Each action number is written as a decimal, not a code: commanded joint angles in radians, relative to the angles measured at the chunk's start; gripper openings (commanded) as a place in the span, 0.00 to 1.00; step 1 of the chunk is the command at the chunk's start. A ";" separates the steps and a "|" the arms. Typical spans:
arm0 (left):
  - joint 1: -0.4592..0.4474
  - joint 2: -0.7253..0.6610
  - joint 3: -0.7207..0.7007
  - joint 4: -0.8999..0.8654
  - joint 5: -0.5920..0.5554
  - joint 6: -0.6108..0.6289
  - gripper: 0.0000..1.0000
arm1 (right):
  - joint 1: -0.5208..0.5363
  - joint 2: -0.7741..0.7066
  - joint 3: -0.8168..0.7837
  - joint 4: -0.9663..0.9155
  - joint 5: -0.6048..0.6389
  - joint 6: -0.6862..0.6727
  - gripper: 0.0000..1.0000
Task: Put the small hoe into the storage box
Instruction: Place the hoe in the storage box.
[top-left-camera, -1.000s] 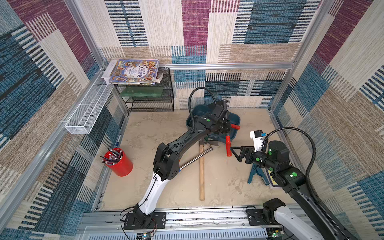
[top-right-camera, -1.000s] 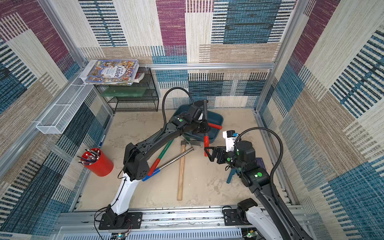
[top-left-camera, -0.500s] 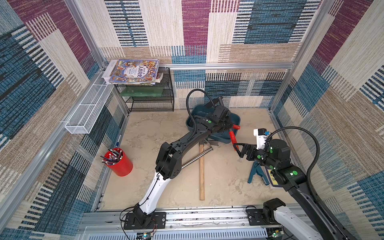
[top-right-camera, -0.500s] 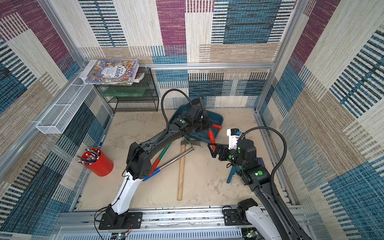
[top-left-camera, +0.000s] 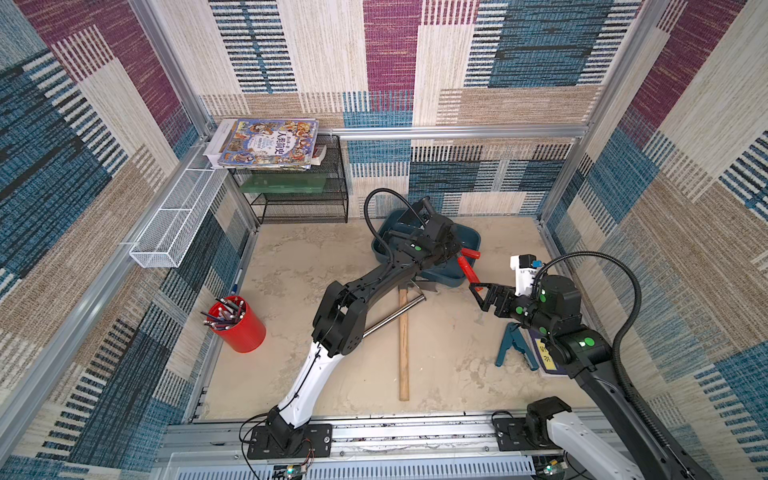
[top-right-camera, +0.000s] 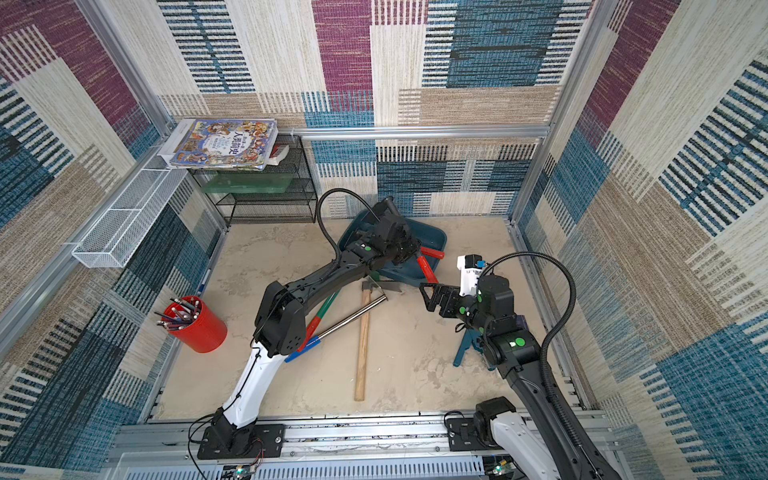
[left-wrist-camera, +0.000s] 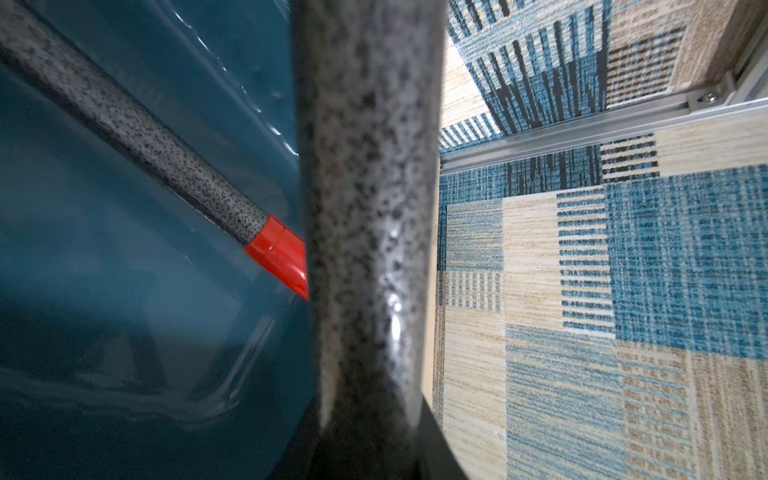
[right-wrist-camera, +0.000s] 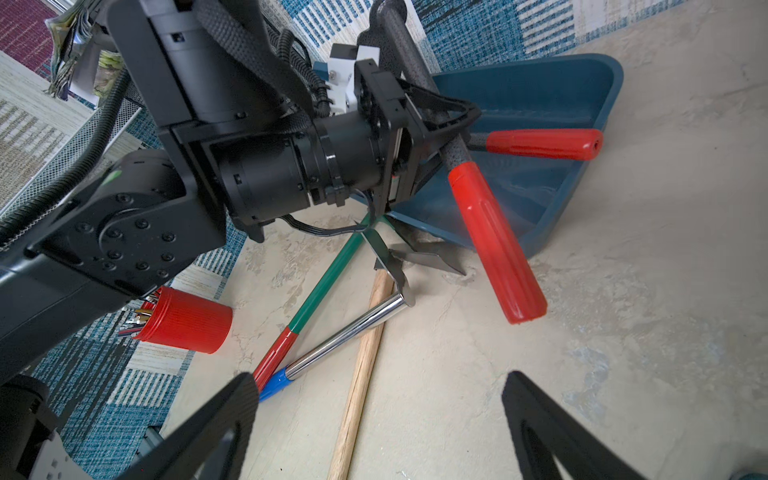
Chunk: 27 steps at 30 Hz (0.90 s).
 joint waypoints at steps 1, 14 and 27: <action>0.000 0.009 -0.003 0.123 -0.061 -0.062 0.00 | -0.003 0.002 0.008 0.027 -0.006 -0.014 0.96; 0.023 0.080 0.072 0.207 -0.099 -0.109 0.00 | -0.020 -0.003 -0.006 0.025 -0.027 -0.016 0.96; 0.061 0.214 0.160 0.370 -0.058 -0.226 0.00 | -0.025 -0.015 -0.041 0.028 -0.037 -0.007 0.96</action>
